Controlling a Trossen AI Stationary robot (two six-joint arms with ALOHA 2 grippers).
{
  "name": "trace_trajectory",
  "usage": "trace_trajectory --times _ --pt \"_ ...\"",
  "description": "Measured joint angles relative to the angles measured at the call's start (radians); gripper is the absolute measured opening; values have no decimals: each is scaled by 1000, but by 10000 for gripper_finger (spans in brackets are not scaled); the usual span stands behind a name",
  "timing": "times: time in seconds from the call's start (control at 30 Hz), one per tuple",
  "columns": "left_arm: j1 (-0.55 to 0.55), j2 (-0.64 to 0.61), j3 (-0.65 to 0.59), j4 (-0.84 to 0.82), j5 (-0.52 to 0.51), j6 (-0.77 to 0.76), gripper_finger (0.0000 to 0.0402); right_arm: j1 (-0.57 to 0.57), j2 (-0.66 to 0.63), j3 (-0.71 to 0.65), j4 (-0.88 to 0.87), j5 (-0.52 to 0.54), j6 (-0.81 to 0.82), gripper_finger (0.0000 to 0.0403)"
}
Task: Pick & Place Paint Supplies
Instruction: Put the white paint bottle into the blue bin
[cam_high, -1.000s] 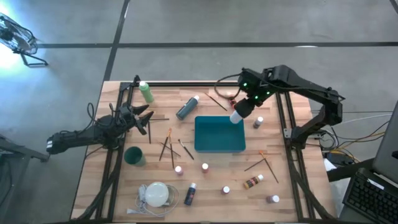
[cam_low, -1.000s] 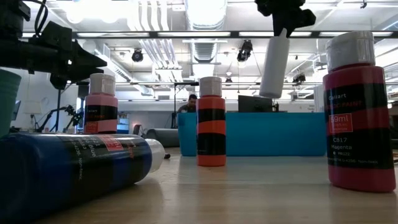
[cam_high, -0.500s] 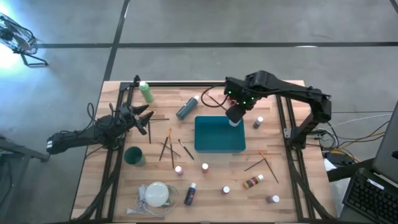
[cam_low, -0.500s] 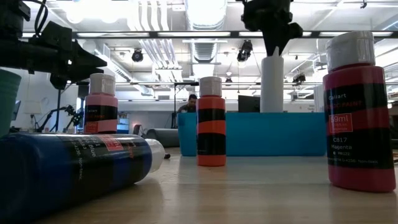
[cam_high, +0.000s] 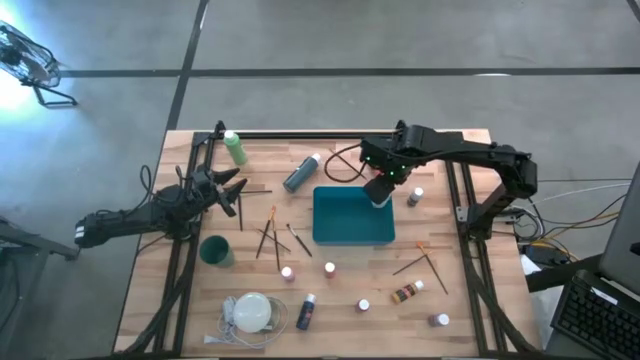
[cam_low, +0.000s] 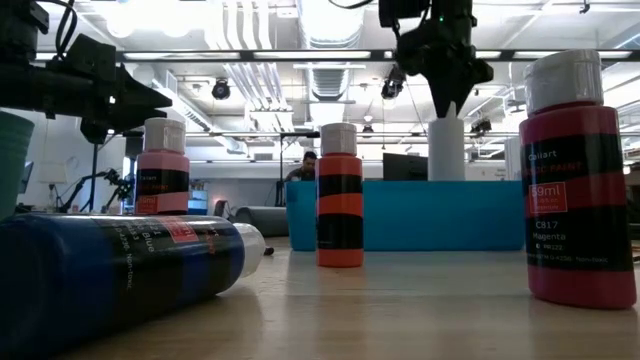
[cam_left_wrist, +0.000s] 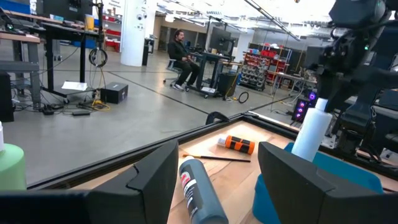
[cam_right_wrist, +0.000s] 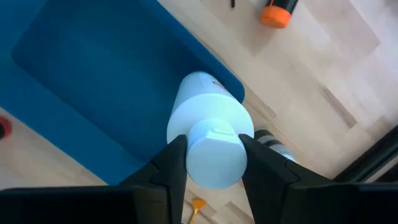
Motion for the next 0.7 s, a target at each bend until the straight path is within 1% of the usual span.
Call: trace_trajectory --times 0.17,0.27,0.37,0.53,0.63,0.7 --pt "0 0 0 0 0 0 227 0 -15 -50 89 10 -3 115" --pt "0 0 0 0 0 0 227 0 -26 -93 124 11 -3 127" --pt "0 0 0 0 0 0 227 0 -26 -123 131 11 -2 132" --pt "0 0 0 0 0 0 227 0 -32 -162 155 13 -4 115" --pt "0 0 0 0 0 0 227 0 -32 -166 166 14 -6 115" --pt "0 0 0 0 0 0 227 0 -34 -167 171 14 -7 123"
